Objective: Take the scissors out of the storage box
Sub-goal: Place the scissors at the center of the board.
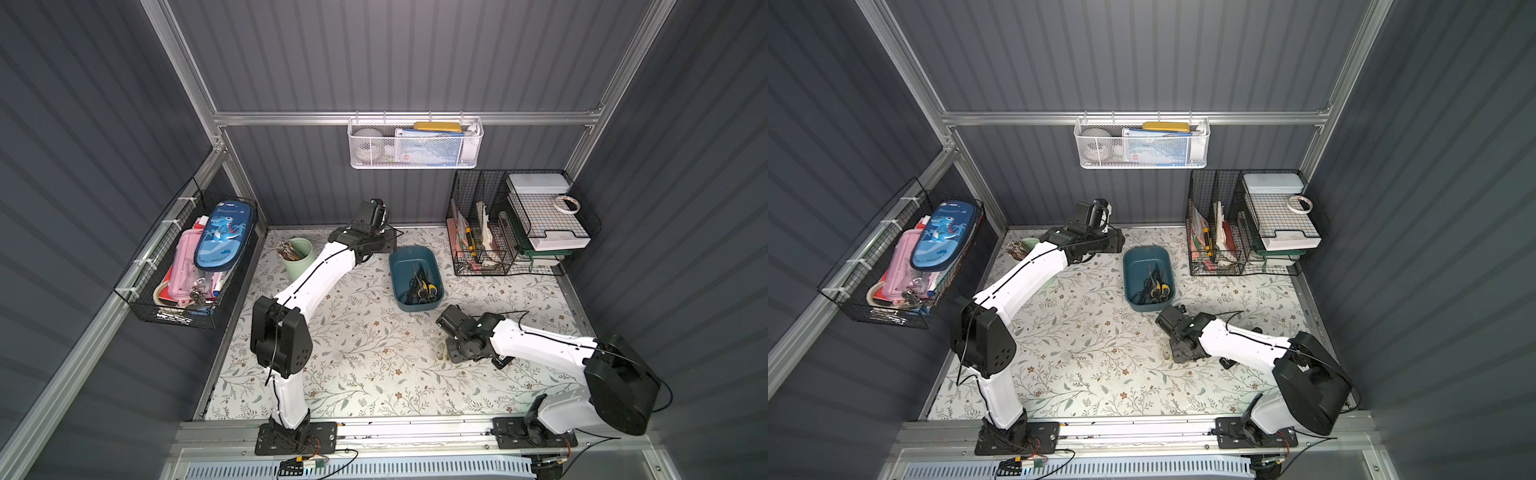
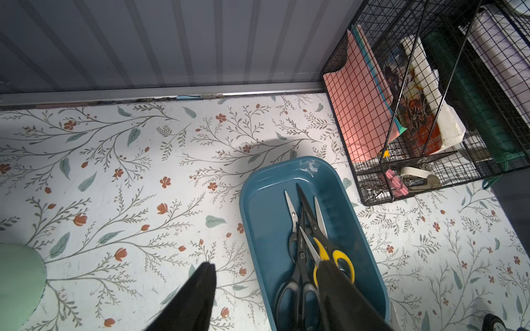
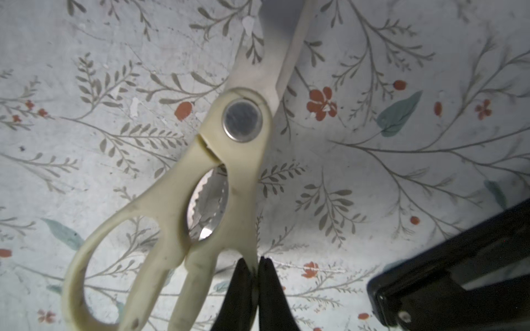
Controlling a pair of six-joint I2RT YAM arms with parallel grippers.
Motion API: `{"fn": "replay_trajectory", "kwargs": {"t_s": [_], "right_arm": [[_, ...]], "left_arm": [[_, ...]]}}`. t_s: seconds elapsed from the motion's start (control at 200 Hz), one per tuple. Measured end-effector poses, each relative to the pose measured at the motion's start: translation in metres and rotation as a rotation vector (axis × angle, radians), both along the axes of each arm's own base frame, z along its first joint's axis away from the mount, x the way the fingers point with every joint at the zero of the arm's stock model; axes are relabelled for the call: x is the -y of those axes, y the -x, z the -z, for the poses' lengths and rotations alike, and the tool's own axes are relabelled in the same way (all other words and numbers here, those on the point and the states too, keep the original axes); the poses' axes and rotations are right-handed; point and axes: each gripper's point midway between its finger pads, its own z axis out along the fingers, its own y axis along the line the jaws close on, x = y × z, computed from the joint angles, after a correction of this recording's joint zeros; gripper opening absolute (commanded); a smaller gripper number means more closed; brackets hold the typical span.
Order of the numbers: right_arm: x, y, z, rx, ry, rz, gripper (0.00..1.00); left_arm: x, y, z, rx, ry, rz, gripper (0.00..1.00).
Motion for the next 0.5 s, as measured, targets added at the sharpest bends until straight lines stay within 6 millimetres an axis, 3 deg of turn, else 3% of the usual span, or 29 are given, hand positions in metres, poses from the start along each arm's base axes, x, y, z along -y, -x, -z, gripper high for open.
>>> {"fn": "replay_trajectory", "kwargs": {"t_s": [0.26, 0.5], "right_arm": [[-0.003, -0.007, 0.011, 0.004, 0.023, -0.031, 0.01], [-0.011, -0.014, 0.009, 0.028, 0.011, -0.073, 0.21]], "left_arm": [[0.003, -0.005, 0.021, -0.034, -0.022, 0.002, 0.62], [-0.001, -0.006, 0.023, -0.039, -0.024, -0.005, 0.62]]}}
